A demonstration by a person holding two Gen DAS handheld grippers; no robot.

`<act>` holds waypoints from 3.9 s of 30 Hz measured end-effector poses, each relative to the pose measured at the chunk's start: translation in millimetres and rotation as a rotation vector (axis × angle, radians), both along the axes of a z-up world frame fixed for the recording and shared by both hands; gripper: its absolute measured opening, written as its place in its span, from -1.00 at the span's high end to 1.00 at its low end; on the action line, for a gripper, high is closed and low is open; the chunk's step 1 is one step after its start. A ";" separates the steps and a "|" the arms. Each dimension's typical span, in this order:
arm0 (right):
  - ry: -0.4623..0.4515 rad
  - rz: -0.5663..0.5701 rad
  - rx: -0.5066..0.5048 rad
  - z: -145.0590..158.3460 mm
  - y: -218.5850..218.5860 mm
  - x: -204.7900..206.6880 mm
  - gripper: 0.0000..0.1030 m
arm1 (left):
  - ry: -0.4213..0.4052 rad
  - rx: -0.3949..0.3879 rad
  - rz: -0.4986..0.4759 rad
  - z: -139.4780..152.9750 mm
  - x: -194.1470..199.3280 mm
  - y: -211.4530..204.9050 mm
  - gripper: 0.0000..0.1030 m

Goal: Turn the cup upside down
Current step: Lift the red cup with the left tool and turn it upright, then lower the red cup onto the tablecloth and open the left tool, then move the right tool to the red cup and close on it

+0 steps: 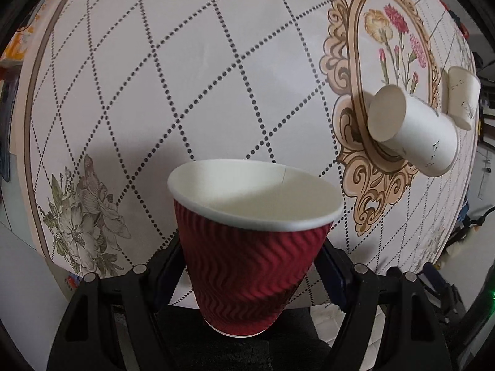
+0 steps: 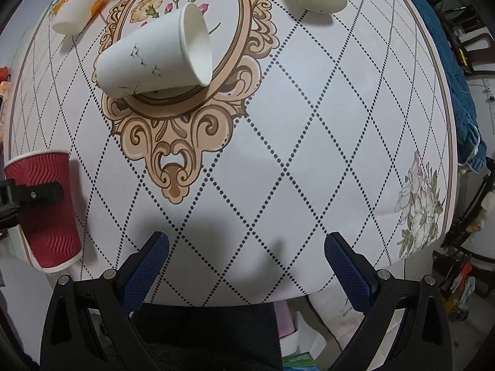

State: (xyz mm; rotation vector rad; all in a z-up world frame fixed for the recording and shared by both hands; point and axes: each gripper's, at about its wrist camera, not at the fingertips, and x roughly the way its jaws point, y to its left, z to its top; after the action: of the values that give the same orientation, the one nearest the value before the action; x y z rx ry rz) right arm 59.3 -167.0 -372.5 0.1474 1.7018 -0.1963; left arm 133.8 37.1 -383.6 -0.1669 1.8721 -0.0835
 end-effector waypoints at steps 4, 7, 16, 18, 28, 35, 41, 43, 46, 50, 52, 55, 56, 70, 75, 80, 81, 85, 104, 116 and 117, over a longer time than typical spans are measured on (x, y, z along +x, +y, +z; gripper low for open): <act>-0.006 0.003 -0.003 -1.2 -8.1 2.0 -0.99 | -0.003 0.014 -0.013 -3.8 -1.0 -6.6 -0.48; -0.009 0.001 -0.002 -2.3 -12.1 1.8 -0.99 | -0.001 0.027 -0.026 -8.2 -2.7 -15.1 -0.48; -0.014 -0.006 0.009 -3.9 -26.4 0.8 -0.99 | -0.005 0.070 -0.057 -18.4 -6.3 -38.8 -0.52; -0.015 -0.009 0.012 -3.7 -30.6 -0.1 -0.99 | -0.007 0.072 -0.065 -17.9 -3.7 -37.4 -0.52; -0.018 -0.020 0.020 2.3 -42.9 6.0 -0.99 | 0.000 0.090 -0.078 -27.2 7.5 -41.1 -0.71; -0.023 -0.018 0.025 9.2 -55.6 12.9 -0.99 | -0.026 0.095 -0.068 -14.4 4.1 -23.8 -0.72; -0.042 -0.010 0.035 23.8 -51.4 22.3 -0.99 | -0.130 0.133 -0.084 28.1 4.9 -19.0 -0.92; -0.051 0.001 0.037 30.9 -49.0 23.3 -0.99 | -0.165 0.137 -0.083 42.2 3.0 -14.8 -0.93; -0.068 0.033 0.051 43.0 -40.7 18.9 -0.99 | -0.220 0.149 -0.075 66.0 -1.4 -7.8 -0.93; -0.085 0.074 0.078 56.9 -25.2 14.8 -0.99 | -0.281 0.149 -0.046 99.5 -11.0 2.9 -0.93; -0.100 0.099 0.098 67.9 -17.8 14.8 -0.99 | -0.301 0.150 -0.028 117.2 -18.2 5.4 -0.93; -0.129 0.138 0.124 86.1 -5.8 6.1 -0.99 | -0.336 0.186 0.005 141.2 -37.0 11.1 -0.92; -0.140 0.152 0.138 95.6 -1.8 3.8 -0.99 | -0.346 0.204 0.020 147.5 -43.9 13.8 -0.92; -0.249 0.323 0.186 161.9 48.3 -7.7 -0.99 | -0.368 0.268 0.184 175.2 -99.7 58.7 -0.92; -0.219 0.368 0.205 158.2 72.8 -4.2 -0.99 | -0.360 0.260 0.220 165.5 -102.2 82.1 -0.92; -0.211 0.458 0.151 153.0 101.6 8.1 -0.99 | -0.348 0.287 0.228 143.0 -98.7 110.7 -0.93; -0.218 0.496 0.120 151.2 108.0 12.5 -0.99 | -0.347 0.301 0.223 136.4 -97.1 117.6 -0.93; -0.277 0.776 -0.036 142.7 143.8 24.6 -0.99 | -0.347 0.321 0.230 111.4 -90.2 141.2 -0.93; -0.206 2.962 -0.769 7.0 193.2 -76.4 -0.98 | -0.206 0.307 0.287 5.7 -74.8 180.6 -0.93; -0.120 3.317 -0.798 -26.9 187.7 -50.2 -0.98 | -0.179 0.295 0.274 -13.1 -71.5 192.0 -0.94; -0.114 3.331 -0.799 -31.8 184.3 -53.2 -0.98 | -0.178 0.294 0.273 -13.6 -72.2 192.8 -0.94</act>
State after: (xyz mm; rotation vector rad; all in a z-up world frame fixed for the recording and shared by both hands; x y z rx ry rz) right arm 6.1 17.3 -404.3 2.8136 0.2738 -1.5031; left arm 61.6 229.9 -397.2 -0.2024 1.6465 0.3519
